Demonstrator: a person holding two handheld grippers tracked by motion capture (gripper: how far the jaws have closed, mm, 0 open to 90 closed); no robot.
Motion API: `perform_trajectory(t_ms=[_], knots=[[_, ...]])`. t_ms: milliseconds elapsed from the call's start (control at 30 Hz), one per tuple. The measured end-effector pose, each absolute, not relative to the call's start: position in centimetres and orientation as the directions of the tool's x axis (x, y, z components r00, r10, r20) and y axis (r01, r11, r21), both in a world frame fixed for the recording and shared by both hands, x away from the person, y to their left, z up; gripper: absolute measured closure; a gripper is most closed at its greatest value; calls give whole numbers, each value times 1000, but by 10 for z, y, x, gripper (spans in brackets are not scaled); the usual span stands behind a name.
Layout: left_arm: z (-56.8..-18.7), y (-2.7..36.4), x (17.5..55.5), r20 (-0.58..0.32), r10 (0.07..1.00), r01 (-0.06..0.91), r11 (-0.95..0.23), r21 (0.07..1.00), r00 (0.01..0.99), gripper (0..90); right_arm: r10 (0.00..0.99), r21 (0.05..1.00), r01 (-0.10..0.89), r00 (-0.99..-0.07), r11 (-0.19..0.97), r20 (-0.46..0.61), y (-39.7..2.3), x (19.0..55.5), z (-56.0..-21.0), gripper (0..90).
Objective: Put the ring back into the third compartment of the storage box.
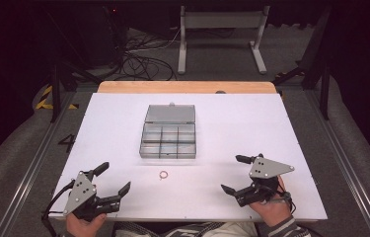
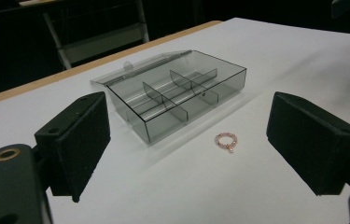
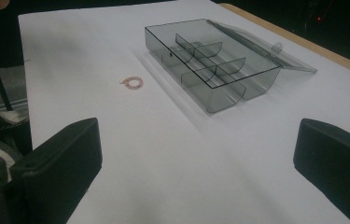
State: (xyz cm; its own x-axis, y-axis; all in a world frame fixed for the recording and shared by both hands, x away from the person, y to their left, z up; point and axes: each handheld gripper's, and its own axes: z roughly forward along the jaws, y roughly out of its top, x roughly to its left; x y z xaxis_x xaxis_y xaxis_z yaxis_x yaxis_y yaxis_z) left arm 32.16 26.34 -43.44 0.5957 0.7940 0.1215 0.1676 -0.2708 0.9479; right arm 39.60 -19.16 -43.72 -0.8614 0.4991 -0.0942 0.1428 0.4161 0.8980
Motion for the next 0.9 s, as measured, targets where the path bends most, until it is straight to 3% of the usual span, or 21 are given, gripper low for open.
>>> perform_trajectory(t_ms=[267, 567, 900], knots=[[-435, 263, 320, 171, 801, 141, -302, 943, 573, 142, 491, 894, 153, -867, 421, -83, -192, 397, -436, 43], [-432, 267, 319, 104, 785, 181, -267, 947, 611, 147, 483, 895, 153, -873, 419, -76, -190, 397, -434, 47], [-433, 266, 317, 139, 788, 162, -290, 943, 600, 149, 472, 894, 153, -879, 420, -71, -187, 399, -431, 51]])
